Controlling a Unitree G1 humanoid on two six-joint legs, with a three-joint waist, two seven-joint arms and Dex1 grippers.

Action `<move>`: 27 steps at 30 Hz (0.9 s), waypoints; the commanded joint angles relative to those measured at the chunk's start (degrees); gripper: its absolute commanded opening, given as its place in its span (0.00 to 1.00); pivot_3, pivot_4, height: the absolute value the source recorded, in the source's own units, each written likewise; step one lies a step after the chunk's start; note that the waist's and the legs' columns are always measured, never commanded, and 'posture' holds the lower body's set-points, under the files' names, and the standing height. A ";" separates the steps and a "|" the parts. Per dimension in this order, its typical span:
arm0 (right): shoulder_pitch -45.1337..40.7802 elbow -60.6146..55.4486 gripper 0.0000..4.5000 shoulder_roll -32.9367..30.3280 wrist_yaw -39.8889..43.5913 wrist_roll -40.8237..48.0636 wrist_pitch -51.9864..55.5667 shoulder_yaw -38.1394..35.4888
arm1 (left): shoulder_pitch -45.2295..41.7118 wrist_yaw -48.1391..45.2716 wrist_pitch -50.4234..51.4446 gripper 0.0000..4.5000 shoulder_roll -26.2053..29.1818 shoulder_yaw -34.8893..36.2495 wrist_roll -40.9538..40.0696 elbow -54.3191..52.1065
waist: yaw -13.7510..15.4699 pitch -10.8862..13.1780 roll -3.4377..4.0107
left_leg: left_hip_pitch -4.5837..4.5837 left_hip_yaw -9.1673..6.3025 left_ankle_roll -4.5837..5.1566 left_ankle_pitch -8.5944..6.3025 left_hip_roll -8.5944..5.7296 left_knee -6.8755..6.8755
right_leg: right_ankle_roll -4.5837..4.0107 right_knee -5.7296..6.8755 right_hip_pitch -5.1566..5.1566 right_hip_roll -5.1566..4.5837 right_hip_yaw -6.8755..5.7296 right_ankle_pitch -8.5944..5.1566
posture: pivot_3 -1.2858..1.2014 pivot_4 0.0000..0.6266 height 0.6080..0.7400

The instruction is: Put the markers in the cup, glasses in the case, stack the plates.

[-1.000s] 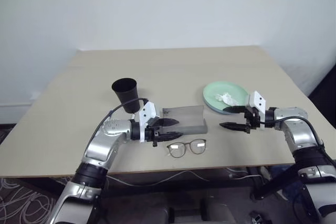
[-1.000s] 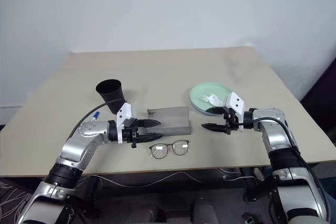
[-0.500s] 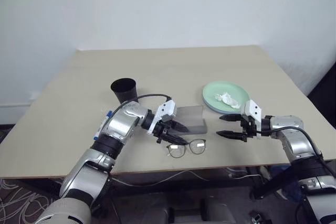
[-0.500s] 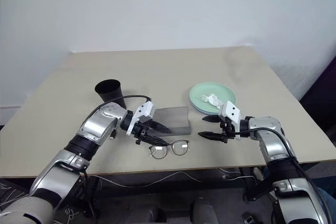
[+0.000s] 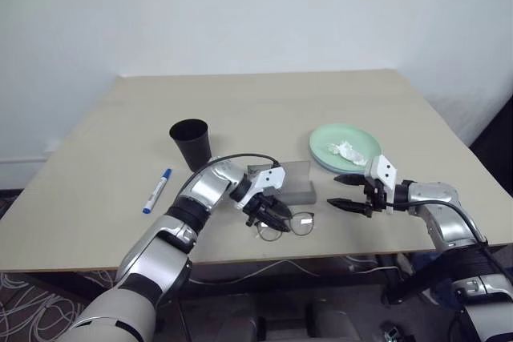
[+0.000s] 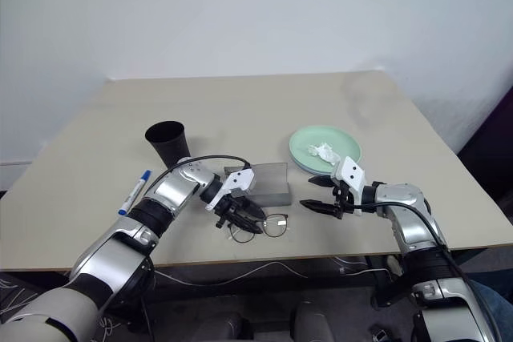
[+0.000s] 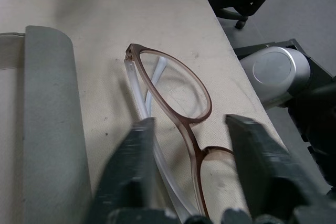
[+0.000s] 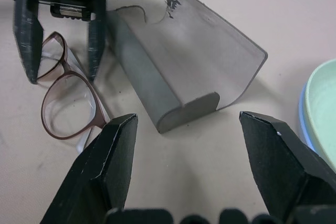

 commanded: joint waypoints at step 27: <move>-3.42 1.68 0.75 0.69 -2.04 -0.12 -2.82 -0.67 | -8.82 5.97 -0.82 0.00 2.70 12.54 -4.02 -2.50 | 0.04 0.00 -0.01 | -0.01 -0.02 0.09 0.02 0.01 0.13 | 0.12 0.00 0.04 0.00 0.00 0.07 | 0.52 0.00 1.00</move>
